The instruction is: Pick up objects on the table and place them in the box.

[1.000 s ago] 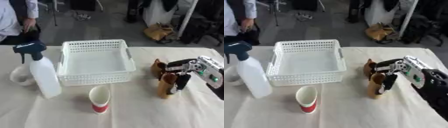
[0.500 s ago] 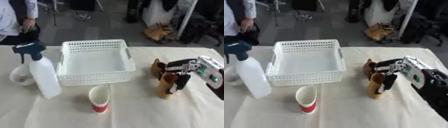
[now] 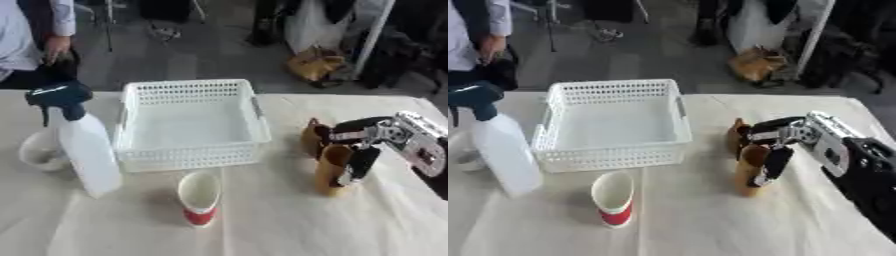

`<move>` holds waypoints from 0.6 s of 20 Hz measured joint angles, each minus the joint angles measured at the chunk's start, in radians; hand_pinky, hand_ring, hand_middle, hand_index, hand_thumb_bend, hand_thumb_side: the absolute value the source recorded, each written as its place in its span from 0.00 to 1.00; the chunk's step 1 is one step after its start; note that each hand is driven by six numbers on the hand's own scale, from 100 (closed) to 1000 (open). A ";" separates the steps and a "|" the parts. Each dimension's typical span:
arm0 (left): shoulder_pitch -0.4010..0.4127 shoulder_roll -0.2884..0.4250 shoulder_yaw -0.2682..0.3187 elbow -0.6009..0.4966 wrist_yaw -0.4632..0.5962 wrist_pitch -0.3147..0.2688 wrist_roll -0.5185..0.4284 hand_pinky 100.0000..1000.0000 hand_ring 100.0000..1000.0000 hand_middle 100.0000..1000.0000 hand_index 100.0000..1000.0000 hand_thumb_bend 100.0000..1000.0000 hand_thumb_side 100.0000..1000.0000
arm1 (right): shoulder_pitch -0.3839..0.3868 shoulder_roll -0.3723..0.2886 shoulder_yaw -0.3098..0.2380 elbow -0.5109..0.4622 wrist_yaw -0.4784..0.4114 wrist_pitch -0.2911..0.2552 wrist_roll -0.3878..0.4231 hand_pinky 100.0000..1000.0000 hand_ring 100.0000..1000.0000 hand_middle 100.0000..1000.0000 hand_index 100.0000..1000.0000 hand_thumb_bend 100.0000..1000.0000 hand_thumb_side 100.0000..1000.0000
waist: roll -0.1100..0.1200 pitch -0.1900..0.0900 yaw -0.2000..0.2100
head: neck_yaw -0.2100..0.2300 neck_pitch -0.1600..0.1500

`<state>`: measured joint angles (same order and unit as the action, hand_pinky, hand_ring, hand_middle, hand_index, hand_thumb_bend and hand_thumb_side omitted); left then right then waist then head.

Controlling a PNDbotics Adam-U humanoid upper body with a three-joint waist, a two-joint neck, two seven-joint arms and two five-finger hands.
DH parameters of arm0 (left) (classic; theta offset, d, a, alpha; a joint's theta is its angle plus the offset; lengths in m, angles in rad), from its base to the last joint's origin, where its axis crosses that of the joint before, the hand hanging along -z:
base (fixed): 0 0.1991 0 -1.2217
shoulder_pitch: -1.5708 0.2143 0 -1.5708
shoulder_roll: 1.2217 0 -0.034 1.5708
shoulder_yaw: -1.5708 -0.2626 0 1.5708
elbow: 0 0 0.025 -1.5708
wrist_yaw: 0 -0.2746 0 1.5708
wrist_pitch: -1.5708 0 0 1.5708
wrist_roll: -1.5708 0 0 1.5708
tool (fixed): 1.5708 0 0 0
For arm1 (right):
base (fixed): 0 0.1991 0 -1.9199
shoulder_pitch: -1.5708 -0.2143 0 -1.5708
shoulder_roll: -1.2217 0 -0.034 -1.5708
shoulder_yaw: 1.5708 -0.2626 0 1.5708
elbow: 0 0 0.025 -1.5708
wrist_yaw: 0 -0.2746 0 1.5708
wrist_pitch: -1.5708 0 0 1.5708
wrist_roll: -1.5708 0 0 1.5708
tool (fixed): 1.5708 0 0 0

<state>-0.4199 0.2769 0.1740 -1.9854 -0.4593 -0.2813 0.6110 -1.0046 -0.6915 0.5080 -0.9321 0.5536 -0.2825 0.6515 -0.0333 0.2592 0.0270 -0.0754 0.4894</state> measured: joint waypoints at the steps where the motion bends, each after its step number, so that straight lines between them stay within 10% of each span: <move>1: 0.000 0.000 0.000 0.000 0.000 0.000 0.000 1.00 0.91 0.78 0.77 0.00 1.00 | -0.001 0.000 0.000 -0.003 0.000 0.000 -0.001 0.11 0.51 0.53 0.62 0.25 0.23 | 0.000 0.000 0.000 | 0.000 0.000; 12: 0.000 0.000 0.004 0.000 0.000 0.000 0.000 1.00 0.91 0.78 0.77 0.00 1.00 | -0.025 -0.008 0.006 -0.035 -0.008 0.008 -0.008 0.08 0.48 0.49 0.57 0.20 0.25 | -0.005 -0.002 -0.006 | 0.000 0.000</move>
<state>-0.4199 0.2769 0.1782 -1.9854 -0.4593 -0.2813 0.6109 -1.0299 -0.6997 0.5141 -0.9676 0.5452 -0.2747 0.6437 -0.0381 0.2570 0.0213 -0.0753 0.4894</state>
